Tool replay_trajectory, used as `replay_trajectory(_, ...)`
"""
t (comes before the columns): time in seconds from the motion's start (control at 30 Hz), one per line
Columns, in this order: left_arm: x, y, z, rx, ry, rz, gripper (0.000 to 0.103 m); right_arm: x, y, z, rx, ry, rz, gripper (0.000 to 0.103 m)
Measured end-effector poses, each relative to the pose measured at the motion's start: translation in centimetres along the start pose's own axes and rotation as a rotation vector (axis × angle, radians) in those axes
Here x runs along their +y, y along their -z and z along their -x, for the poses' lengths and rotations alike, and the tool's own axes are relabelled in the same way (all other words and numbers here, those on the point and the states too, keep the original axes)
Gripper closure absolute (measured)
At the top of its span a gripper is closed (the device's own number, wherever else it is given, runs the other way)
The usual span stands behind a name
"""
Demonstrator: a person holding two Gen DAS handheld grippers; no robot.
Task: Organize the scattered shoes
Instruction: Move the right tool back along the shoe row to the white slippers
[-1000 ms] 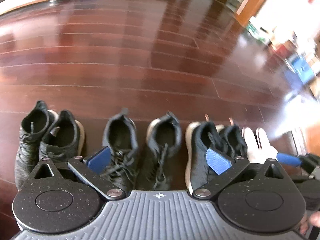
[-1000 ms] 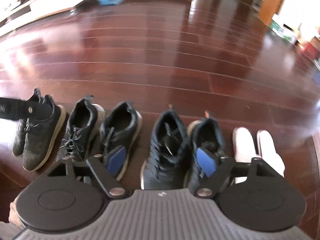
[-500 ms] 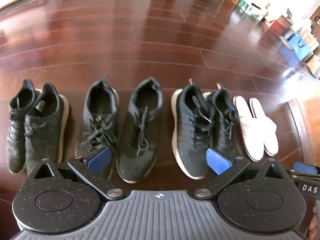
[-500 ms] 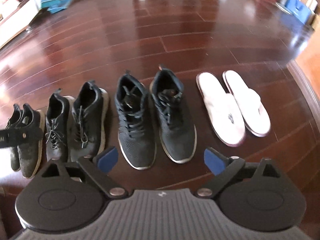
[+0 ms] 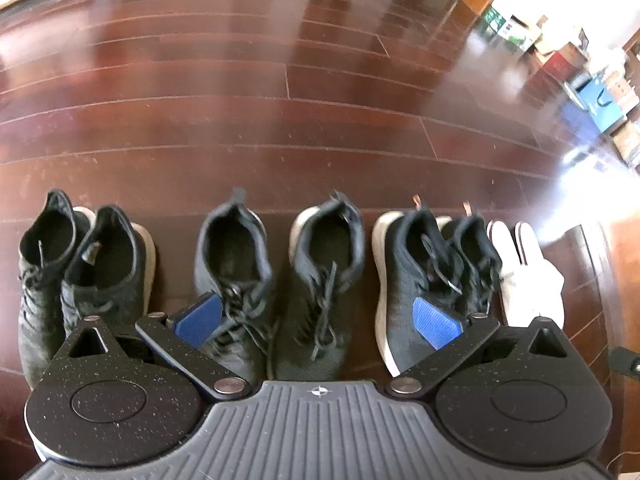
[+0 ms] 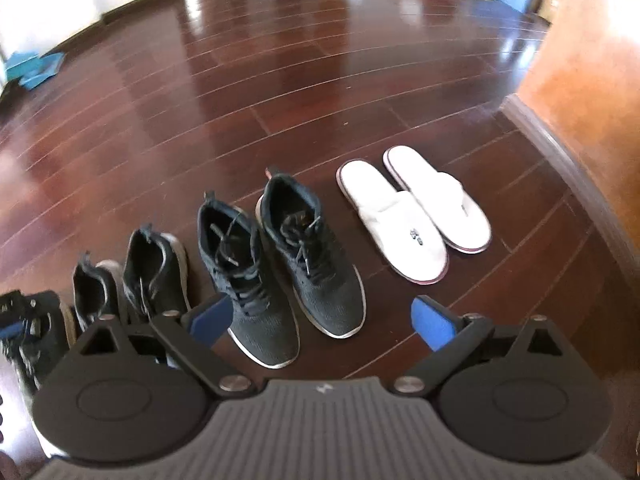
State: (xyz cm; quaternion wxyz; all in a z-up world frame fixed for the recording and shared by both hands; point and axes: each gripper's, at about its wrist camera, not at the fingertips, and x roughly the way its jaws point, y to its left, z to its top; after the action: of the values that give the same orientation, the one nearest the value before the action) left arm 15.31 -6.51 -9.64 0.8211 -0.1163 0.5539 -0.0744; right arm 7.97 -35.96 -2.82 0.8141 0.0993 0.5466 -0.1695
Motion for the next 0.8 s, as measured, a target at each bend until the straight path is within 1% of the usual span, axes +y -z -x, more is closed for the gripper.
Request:
replay_trajectory(0.13,2.8,-1.0,-0.3,0.016,0.022,0.046,0.000,2.5,-0.8,1.1,0.015,0.057,-0.005,0.005)
replay_trajectory(0.17,3.1,-1.1,-0.3,0.019,0.026,0.047,0.000,3.5,-1.1,1.3,0.021,0.085,0.015,0.005)
replay_trajectory(0.3,5.2,-1.2,-0.1,0.037,0.061,0.038,0.000,5.2,-2.1,1.9,0.047,0.153,0.063,0.005)
replay_trajectory(0.4,7.2,-1.3,-0.1,0.053,0.089,0.072,0.000,5.3,-3.1,2.1,0.052,0.191,0.077,0.005)
replay_trajectory(0.53,9.6,-1.5,0.2,0.043,0.084,0.152,0.000,4.4,-4.3,1.7,0.060,0.243,0.039,0.005)
replay_trajectory(0.67,10.3,-1.8,0.4,0.036,0.095,0.161,0.000,4.3,-4.3,1.7,0.069,0.275,0.016,0.005)
replay_trajectory(0.73,11.1,-1.5,0.6,0.036,0.095,0.202,0.000,4.3,-4.0,1.6,0.080,0.281,0.038,0.005)
replay_trajectory(0.8,11.4,-1.0,0.4,0.046,0.093,0.216,0.000,4.1,-3.8,1.5,0.101,0.293,0.066,0.005)
